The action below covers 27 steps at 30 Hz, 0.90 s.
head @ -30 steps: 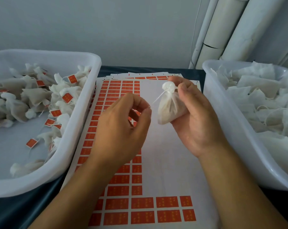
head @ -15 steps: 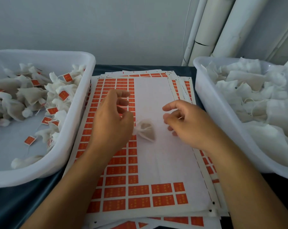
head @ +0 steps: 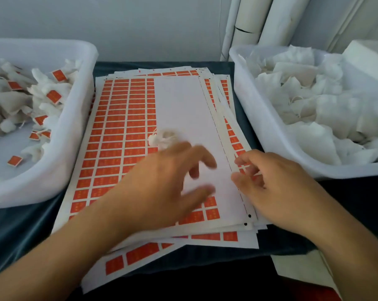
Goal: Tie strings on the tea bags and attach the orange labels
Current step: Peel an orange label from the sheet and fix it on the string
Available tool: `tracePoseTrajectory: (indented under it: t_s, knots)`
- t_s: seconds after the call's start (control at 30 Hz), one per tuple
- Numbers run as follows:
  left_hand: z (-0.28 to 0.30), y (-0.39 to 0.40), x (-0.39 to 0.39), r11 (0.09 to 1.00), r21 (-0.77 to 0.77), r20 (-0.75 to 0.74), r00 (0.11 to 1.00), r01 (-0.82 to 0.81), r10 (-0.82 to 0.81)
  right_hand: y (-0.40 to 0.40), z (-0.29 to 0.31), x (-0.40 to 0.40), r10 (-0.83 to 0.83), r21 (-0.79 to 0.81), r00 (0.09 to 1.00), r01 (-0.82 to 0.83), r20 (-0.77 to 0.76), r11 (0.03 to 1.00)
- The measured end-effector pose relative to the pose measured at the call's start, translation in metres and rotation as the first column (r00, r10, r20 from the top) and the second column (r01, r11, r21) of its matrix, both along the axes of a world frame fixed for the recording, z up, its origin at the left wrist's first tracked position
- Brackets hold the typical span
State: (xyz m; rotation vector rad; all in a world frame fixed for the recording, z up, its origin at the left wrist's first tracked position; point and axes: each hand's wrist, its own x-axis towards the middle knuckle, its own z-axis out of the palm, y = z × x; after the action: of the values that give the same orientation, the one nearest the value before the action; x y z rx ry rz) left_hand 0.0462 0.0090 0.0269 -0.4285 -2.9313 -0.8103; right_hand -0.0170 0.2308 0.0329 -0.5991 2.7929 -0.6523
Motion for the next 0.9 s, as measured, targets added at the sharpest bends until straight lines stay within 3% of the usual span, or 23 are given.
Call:
tracePoseTrajectory:
  t_s: [0.1,0.23,0.33,0.4,0.47,0.57,0.67,0.8,0.9]
  knots:
    - [-0.017,0.005,0.026,0.994,-0.053,0.128,0.988,0.095,-0.087,0.004,-0.007,0.004,-0.015,-0.089,1.0,0.016,0.01,0.996]
    - [-0.033,0.01,0.043,0.996,-0.079,0.035,0.999,0.043,-0.041,0.006,-0.015,0.004,-0.044,-0.238,0.998,0.052,0.04,0.97]
    - [-0.034,0.016,0.047,0.999,0.044,0.042,0.999,-0.024,0.022,0.003,-0.02,0.004,-0.077,-0.407,0.99,0.117,0.114,0.906]
    - [-0.032,0.018,0.048,0.984,0.162,0.087,0.994,-0.081,0.067,0.0,-0.022,0.005,-0.076,-0.558,0.971,0.193,0.225,0.807]
    - [-0.029,0.018,0.047,0.964,0.231,0.136,0.985,-0.134,0.104,0.0,-0.023,0.007,0.019,-0.626,0.922,0.247,0.386,0.74]
    - [-0.026,0.018,0.047,0.936,0.299,0.166,0.976,-0.185,0.14,0.002,-0.022,0.015,0.227,-0.603,0.825,0.162,0.517,0.781]
    - [-0.026,0.019,0.049,0.922,0.333,0.132,0.978,-0.197,0.162,0.003,-0.02,0.02,0.21,-0.52,0.907,0.011,0.365,0.854]
    - [-0.027,0.024,0.051,0.931,0.303,-0.014,0.976,-0.201,0.216,0.0,-0.026,0.024,0.232,-0.637,0.932,-0.002,0.279,0.771]
    - [-0.029,0.028,0.052,0.97,0.156,-0.208,0.954,-0.186,0.216,-0.001,-0.031,0.028,0.183,-0.627,0.953,0.008,0.239,0.779]
